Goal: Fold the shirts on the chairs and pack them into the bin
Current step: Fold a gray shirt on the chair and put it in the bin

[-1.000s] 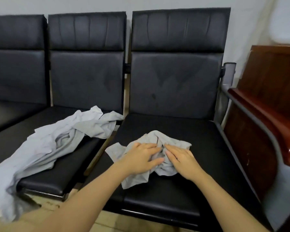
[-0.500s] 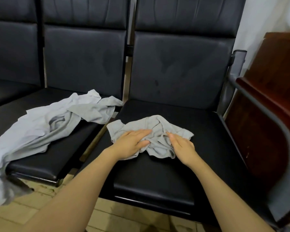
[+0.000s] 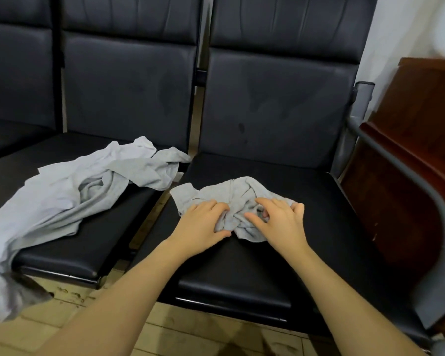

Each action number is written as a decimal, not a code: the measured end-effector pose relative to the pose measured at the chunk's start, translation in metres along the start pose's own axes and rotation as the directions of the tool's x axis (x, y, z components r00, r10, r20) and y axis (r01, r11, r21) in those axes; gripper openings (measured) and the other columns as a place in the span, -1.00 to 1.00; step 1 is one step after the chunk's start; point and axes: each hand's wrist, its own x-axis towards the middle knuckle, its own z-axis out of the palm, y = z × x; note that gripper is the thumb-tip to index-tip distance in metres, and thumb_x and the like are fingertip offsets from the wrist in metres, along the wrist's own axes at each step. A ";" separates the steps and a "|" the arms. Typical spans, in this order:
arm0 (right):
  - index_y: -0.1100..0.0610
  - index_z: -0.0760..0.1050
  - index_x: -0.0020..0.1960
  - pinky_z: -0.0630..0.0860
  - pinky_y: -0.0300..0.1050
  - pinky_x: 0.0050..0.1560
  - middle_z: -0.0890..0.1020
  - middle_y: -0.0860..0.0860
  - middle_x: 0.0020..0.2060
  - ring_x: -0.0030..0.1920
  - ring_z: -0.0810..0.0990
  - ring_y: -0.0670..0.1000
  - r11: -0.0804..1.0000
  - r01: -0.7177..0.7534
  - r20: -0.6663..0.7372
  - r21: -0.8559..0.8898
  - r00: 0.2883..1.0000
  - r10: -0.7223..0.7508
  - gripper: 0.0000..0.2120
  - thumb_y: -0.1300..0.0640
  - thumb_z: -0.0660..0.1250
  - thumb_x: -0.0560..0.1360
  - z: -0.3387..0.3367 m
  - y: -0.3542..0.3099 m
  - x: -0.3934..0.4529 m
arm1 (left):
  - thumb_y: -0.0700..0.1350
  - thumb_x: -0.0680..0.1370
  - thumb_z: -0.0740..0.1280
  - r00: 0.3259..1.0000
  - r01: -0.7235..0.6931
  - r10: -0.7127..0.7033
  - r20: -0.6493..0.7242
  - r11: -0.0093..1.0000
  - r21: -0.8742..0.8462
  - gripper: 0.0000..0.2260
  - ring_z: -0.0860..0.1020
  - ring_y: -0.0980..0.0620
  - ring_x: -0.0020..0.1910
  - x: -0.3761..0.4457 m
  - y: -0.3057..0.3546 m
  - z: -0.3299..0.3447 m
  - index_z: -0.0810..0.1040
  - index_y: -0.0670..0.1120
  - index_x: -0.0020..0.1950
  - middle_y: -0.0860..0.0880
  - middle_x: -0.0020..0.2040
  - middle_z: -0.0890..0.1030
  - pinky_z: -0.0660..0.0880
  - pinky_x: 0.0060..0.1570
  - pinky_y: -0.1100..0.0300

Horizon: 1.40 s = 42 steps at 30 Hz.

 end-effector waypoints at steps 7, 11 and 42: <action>-0.06 0.62 0.06 -0.03 -0.17 -0.09 0.56 -0.13 -0.23 -0.08 0.49 -0.04 0.995 -0.041 0.009 0.095 0.999 0.041 -0.78 0.11 0.22 0.55 -0.005 -0.018 0.003 | -0.17 0.54 0.34 0.985 0.104 -0.141 -0.101 0.946 -0.306 -0.76 0.55 -0.04 0.00 -0.006 -0.006 -0.014 0.52 -0.10 0.21 -0.01 -0.01 0.59 0.47 -0.04 0.13; 0.02 0.64 -0.03 0.40 -0.20 0.00 0.56 -0.13 -0.23 -0.15 0.54 -0.10 0.856 -0.139 -0.122 0.498 0.966 0.227 -0.82 0.19 0.28 0.56 -0.035 -0.014 0.008 | -0.15 0.56 0.32 0.953 0.103 -0.244 -0.179 0.818 -0.566 -0.83 0.56 0.11 -0.17 -0.003 0.001 -0.043 0.53 -0.04 0.15 0.01 -0.14 0.58 0.54 -0.12 0.19; -0.06 0.51 -0.21 0.30 -0.02 0.27 0.57 -0.16 -0.15 -0.01 0.50 -0.16 0.735 -0.322 0.030 0.597 0.924 0.381 -0.86 0.07 0.33 0.53 -0.043 -0.010 0.015 | -0.05 0.60 0.24 0.958 0.094 -0.145 -0.249 0.974 -0.206 -0.74 0.49 0.06 -0.14 0.055 -0.022 -0.068 0.50 -0.06 0.27 0.06 -0.13 0.50 0.46 -0.09 0.15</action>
